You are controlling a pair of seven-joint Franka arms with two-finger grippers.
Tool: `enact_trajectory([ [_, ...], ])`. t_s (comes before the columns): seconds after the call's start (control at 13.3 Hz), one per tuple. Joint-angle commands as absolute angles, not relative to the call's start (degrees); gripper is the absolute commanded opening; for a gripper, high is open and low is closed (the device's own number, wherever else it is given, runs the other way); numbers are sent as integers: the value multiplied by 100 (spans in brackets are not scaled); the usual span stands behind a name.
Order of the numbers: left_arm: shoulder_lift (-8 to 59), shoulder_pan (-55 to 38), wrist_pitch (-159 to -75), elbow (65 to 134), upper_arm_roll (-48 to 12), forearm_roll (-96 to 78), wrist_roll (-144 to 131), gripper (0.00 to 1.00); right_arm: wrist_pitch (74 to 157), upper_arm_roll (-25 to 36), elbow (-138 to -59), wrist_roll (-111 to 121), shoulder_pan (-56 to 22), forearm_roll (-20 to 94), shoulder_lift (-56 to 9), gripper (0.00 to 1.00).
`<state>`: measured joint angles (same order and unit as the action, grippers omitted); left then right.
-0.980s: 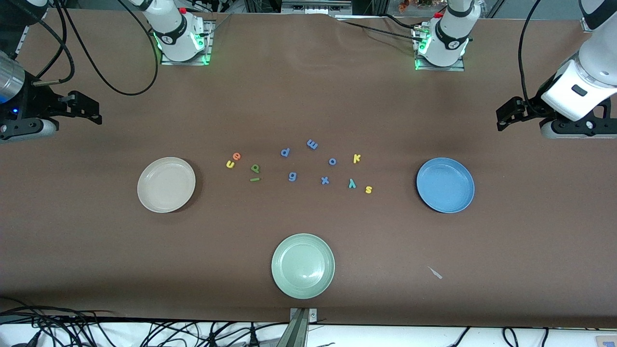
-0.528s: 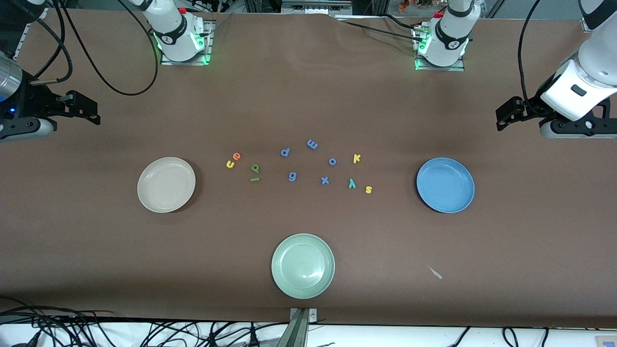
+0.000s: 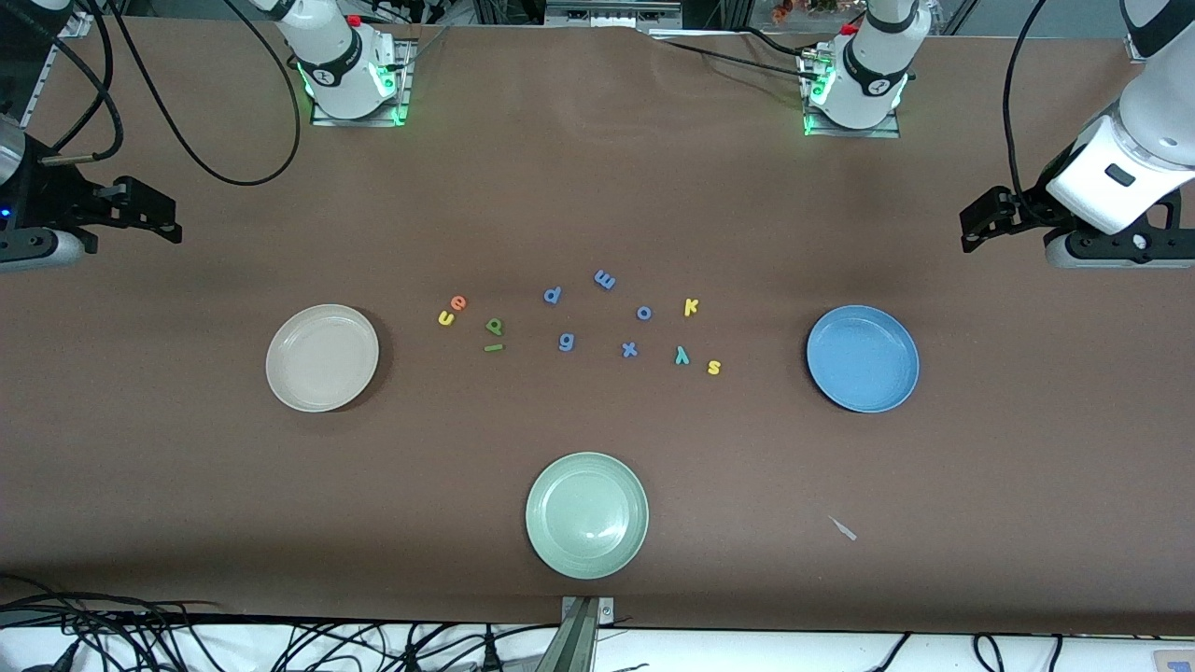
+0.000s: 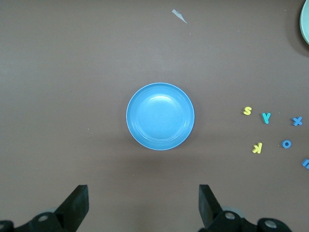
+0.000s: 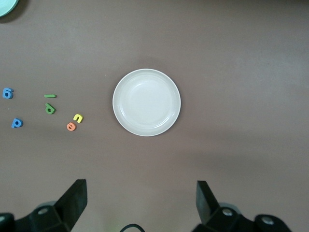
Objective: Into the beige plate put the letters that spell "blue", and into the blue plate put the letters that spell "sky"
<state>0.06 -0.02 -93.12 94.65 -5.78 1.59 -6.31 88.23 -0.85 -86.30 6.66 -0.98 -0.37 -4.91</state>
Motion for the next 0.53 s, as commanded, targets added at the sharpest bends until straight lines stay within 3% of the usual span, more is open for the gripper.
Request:
enact_trajectory([
  [0.0, 70, -26, -9167, 9290, -571, 228, -580, 100, 8736, -167, -8481, 703, -35, -61, -527, 100],
  [0.45, 79, -26, -9158, 9290, -571, 220, -536, 100, 8684, -185, -8490, 703, -35, -26, -501, 100],
])
